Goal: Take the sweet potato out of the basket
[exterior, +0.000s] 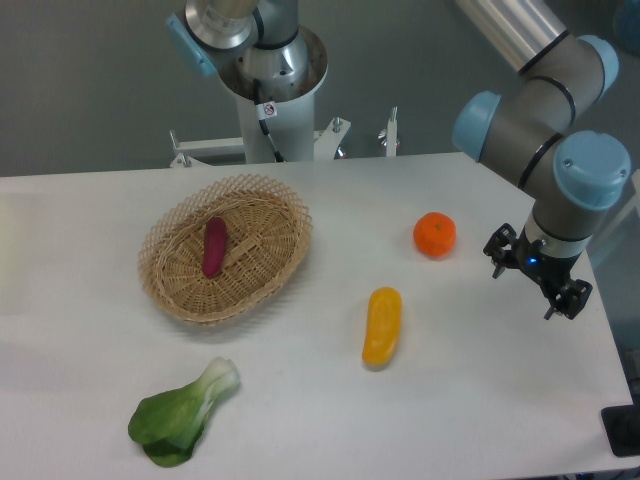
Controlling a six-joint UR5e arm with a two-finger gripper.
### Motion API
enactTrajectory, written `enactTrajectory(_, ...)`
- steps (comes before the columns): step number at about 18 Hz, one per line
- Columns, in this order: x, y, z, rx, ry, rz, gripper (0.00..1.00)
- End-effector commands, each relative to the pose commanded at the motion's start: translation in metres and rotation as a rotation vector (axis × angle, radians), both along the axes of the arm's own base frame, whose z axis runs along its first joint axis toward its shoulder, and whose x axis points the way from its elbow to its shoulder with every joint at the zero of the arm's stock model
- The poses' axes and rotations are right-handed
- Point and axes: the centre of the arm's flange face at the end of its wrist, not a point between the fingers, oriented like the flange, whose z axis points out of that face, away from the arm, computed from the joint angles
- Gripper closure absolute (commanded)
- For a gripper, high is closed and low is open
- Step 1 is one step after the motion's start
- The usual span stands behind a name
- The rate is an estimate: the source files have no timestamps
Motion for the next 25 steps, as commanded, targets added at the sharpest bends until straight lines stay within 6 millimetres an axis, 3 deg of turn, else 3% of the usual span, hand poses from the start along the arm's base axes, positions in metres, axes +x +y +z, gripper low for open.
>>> enactTrajectory(13, 0.009, -0.002, -0.003, -0.004, -0.024, 0.015, 0.0)
enactTrajectory(17, 0.036, -0.002, -0.004, -0.001, -0.049, 0.04, 0.0)
enactTrajectory(21, 0.091, 0.031, -0.004, 0.002, -0.072, 0.076, 0.0)
enactTrajectory(25, 0.151, 0.061, 0.009, 0.031, -0.083, 0.095, 0.0)
